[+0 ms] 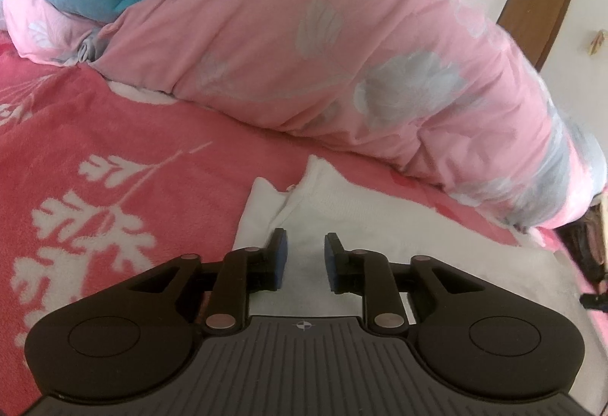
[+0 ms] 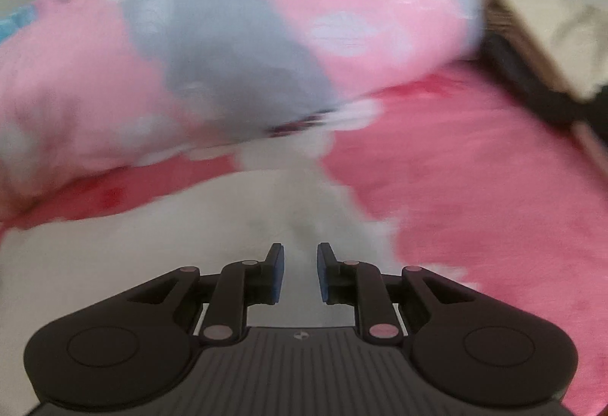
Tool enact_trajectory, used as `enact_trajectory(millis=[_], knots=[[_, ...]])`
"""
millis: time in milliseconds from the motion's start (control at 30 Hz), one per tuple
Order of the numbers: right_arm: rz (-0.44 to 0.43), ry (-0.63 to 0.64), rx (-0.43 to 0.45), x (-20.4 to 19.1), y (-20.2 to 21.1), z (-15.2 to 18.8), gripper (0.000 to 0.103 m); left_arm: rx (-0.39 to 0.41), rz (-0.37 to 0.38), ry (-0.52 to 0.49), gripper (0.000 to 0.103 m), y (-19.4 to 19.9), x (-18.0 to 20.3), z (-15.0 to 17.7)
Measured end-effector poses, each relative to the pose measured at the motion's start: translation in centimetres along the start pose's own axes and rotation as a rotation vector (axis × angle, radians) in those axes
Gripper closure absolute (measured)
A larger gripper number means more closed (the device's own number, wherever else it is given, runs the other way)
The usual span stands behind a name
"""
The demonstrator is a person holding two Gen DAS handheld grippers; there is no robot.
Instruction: Fold clothes
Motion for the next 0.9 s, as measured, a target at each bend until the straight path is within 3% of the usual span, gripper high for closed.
enact_trajectory(millis=[100,200,300,467,633,733,900], knots=[[0.013,-0.084,0.039,3.2,1.7,0.2,0.083,0.003,-0.043,-0.032,0.073,0.6,0.6,-0.3],[-0.024,-0.049,0.053,3.6,3.9,1.2,0.083,0.032,-0.1,-0.097,0.062,2.6,2.4,-0.1],[-0.111,0.016,0.07,1.6,5.6,2.3,0.083,0.046,-0.094,-0.176,0.056,4.9,5.0,0.9],[-0.224,0.194,0.076,-3.4,6.4,5.3,0.083,-0.001,-0.088,-0.278,0.052,6.9,8.6,4.8],[-0.185,0.34,0.075,-5.1,5.8,9.3,0.08,-0.048,-0.151,-0.299,0.048,7.4,8.8,8.4],[-0.17,0.339,0.104,-3.6,7.3,11.0,0.074,-0.038,-0.173,-0.284,0.036,8.3,8.2,9.6],[-0.135,0.343,0.073,-1.8,9.4,13.4,0.074,-0.042,-0.208,-0.26,0.029,9.1,7.4,10.8]])
Point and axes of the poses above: each gripper's, at about its wrist camera, not at the fingertips, and y roughly against the way its jaws point, x to its right, z to its underside, the point moved 8 cm from there along -y, roughly the way its jaws point, and after that the axes turned 9 degrees about -x, right-handed, at the moved point
